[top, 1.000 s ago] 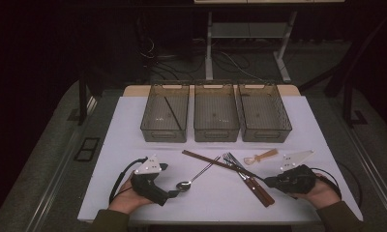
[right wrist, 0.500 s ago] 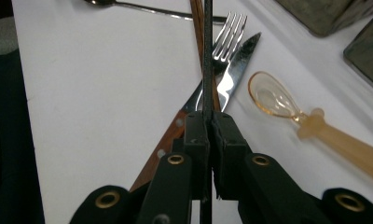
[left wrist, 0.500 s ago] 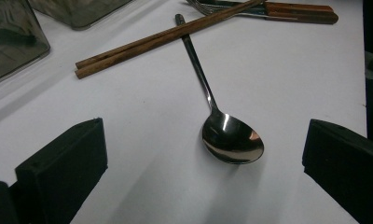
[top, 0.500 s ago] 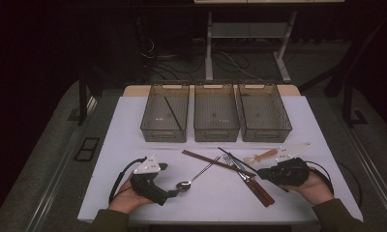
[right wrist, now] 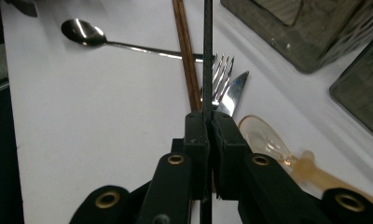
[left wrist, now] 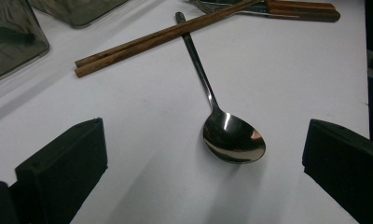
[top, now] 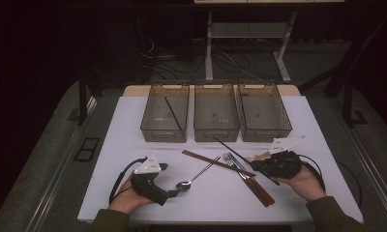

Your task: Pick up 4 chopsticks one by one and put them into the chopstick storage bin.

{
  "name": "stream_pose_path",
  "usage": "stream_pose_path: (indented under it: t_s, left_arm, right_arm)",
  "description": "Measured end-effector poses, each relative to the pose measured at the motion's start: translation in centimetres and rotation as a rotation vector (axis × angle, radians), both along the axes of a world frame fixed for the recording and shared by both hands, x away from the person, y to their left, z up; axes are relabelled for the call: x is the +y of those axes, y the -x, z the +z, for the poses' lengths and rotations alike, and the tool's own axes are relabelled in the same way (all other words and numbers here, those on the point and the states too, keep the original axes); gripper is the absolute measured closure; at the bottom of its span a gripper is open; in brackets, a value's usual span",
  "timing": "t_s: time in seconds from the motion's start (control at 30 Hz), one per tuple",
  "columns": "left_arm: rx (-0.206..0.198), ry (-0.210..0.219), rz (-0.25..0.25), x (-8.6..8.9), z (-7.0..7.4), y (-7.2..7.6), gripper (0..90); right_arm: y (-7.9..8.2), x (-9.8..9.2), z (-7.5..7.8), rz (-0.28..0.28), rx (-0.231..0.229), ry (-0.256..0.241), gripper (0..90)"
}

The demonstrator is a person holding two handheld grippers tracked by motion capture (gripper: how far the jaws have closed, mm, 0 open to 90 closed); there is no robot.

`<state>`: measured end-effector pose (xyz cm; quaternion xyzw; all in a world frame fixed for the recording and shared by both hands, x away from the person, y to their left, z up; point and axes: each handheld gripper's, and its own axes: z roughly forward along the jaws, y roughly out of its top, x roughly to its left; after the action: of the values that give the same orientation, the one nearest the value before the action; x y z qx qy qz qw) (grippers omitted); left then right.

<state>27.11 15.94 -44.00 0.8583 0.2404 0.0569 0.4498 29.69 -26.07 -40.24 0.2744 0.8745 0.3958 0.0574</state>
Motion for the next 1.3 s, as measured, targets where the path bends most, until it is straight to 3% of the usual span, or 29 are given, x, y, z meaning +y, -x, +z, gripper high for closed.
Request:
stream_pose_path:
  t_s: [0.57,1.3]
  left_arm:
    - [0.000,0.002,-0.002,0.0,0.0,0.0,0.0]
    - [0.005,0.006,-0.001,-0.1,0.0,0.1,0.0]
  right_arm:
    - [-1.7,2.4,1.2,-0.003,-0.021,-0.071,85.4]
    - [-4.0,7.0,2.3,0.004,-0.050,-0.108,85.4]
